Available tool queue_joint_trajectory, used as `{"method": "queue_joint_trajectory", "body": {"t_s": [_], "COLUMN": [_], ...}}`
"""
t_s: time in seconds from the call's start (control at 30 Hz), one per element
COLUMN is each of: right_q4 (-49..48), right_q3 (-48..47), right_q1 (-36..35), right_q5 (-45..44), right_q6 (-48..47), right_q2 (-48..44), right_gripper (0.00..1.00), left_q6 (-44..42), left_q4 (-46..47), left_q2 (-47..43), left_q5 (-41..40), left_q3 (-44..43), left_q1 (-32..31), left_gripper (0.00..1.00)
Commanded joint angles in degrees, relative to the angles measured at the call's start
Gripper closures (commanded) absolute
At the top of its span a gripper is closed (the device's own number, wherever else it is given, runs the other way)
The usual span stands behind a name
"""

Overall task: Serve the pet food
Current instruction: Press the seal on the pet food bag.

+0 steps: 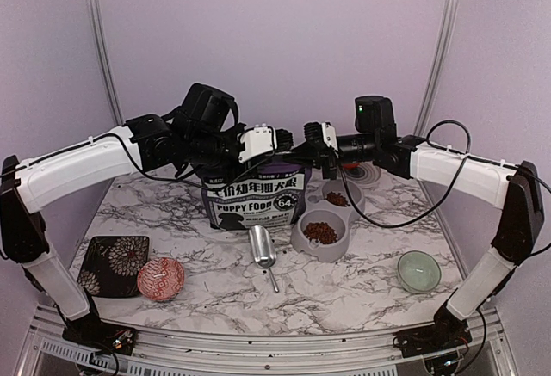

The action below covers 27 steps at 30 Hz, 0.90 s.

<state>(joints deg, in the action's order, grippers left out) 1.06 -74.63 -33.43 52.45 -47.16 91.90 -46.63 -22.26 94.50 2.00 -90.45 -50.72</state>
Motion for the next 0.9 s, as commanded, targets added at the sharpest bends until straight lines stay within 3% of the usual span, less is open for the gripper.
{"method": "queue_joint_trajectory", "body": {"t_s": [0.0,0.03,0.13,0.23,0.37,0.57,0.63,0.7,0.8,0.87], "right_q4": [1.4,0.7,-1.0,0.0,1.1,1.8,1.8,1.7,1.7,1.7], "right_q3": [-0.9,-0.7,0.3,-0.1,-0.7,-2.2,-2.4,-2.3,-2.1,-2.1], "right_q1": [0.0,0.0,-0.1,-0.1,-0.1,-0.1,-0.1,-0.2,-0.1,-0.1], "right_q5": [0.9,0.3,-1.3,-1.3,-1.7,-1.2,-1.0,-1.1,-1.1,-1.1], "right_q6": [-0.3,0.0,0.9,0.5,0.0,0.1,0.1,0.2,0.2,0.1], "right_q2": [-2.0,-2.1,-1.9,-1.2,-0.2,1.4,1.6,1.5,1.4,1.2], "right_gripper": [1.0,0.97,0.63,0.57,0.59,0.93,1.0,1.0,1.0,1.0], "left_q6": [-0.3,-0.1,0.8,1.5,1.7,1.7,1.6,1.6,1.5,1.5], "left_q4": [-3.3,-3.2,-3.3,-3.3,-3.2,-3.1,-3.2,-3.3,-3.3,-3.4], "left_q2": [-2.3,-2.4,-2.8,-3.0,-2.9,-2.8,-2.9,-3.2,-4.2,-4.9], "left_q5": [-2.0,-1.4,0.5,1.8,2.6,2.9,2.4,1.7,-0.1,-1.2], "left_q3": [1.1,1.1,1.0,0.9,0.9,1.0,1.2,1.6,2.8,3.8], "left_q1": [1.0,1.0,1.0,1.0,1.0,1.0,1.0,1.0,1.1,1.2], "left_gripper": [1.0,1.0,1.0,1.0,1.0,1.0,1.0,0.99,0.82,0.77]}}
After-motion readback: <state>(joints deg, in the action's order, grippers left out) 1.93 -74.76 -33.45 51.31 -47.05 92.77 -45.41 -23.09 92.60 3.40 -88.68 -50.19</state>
